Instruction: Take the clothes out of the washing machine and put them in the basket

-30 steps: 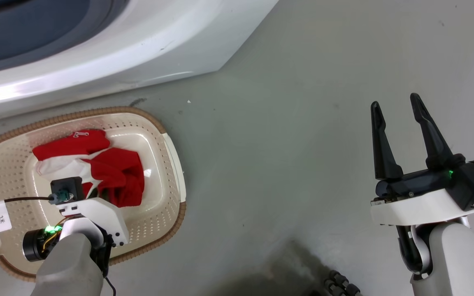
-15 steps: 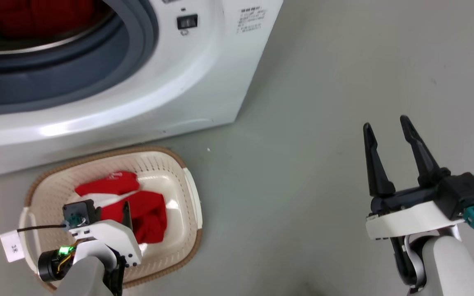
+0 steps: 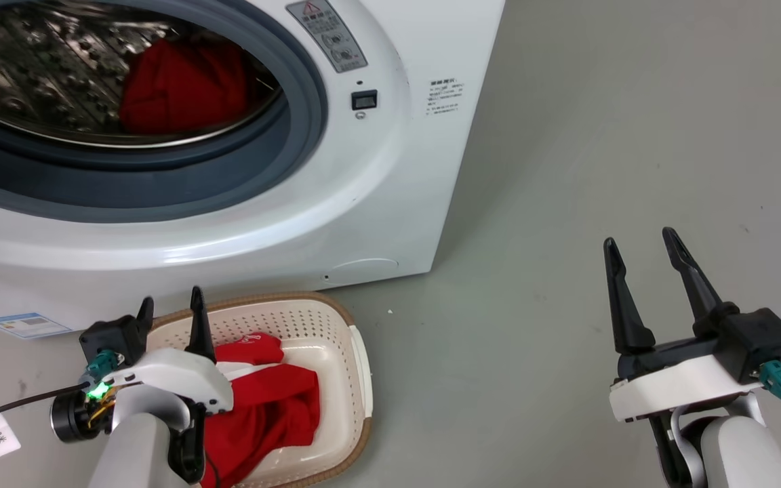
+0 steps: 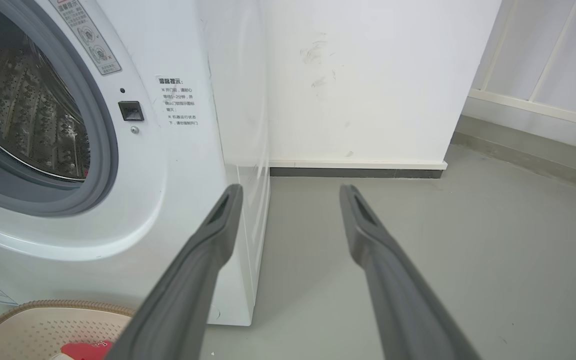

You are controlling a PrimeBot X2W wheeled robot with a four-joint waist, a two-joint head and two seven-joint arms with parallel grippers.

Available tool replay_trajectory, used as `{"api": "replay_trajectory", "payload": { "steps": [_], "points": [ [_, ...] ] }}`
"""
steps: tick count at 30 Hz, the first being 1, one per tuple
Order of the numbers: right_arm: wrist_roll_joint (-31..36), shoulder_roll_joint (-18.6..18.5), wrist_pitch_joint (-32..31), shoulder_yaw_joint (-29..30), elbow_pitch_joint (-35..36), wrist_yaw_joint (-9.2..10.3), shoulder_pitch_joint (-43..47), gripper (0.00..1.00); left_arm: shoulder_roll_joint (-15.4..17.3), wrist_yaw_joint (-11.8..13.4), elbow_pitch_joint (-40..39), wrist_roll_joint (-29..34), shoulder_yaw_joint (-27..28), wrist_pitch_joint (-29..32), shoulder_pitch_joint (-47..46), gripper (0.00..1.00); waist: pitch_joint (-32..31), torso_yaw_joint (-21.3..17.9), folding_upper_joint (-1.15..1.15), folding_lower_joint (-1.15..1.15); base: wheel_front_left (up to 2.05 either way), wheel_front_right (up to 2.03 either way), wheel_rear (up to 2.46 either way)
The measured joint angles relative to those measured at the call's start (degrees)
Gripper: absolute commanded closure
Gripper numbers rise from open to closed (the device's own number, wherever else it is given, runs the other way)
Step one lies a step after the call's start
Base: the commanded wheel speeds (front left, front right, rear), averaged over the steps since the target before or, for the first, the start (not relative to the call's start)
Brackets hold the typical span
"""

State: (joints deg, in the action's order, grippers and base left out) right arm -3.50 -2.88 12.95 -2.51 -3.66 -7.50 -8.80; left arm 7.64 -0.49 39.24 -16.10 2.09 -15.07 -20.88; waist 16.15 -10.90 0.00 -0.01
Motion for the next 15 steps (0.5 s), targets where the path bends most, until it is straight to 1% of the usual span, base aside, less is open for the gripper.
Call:
{"api": "replay_trajectory", "payload": {
  "steps": [3,6,10,12,15],
  "points": [
    [0.03,0.0,-0.32,0.09,0.37,0.0,0.7,0.0,-0.89,-0.04,-5.33,1.66,1.31,0.0,0.91,0.0,-1.25,0.75,0.0,0.0,0.0,0.0,0.0],
    [-0.07,0.0,-0.38,0.25,0.8,0.0,0.8,0.0,-1.01,-0.53,-10.34,3.32,2.29,0.0,0.97,0.0,-1.87,1.06,0.0,0.0,0.0,0.0,0.0],
    [-0.53,-0.01,-0.4,0.45,1.12,0.0,0.83,0.0,-0.97,-1.38,-14.12,5.09,2.91,0.0,0.4,0.0,-1.69,0.87,0.0,0.0,0.0,0.0,0.0],
    [-0.87,0.01,-0.38,0.22,1.14,0.0,0.82,0.0,-0.08,-1.82,-14.62,5.97,3.01,0.0,-1.25,0.0,-1.39,0.39,0.0,0.0,0.0,0.0,0.0],
    [-1.55,0.0,-0.2,-0.25,1.09,0.0,0.6,0.0,2.31,-2.34,-13.85,7.01,3.14,0.0,-5.09,0.0,-0.68,-0.63,0.0,0.0,0.0,0.0,0.0]
  ]
}}
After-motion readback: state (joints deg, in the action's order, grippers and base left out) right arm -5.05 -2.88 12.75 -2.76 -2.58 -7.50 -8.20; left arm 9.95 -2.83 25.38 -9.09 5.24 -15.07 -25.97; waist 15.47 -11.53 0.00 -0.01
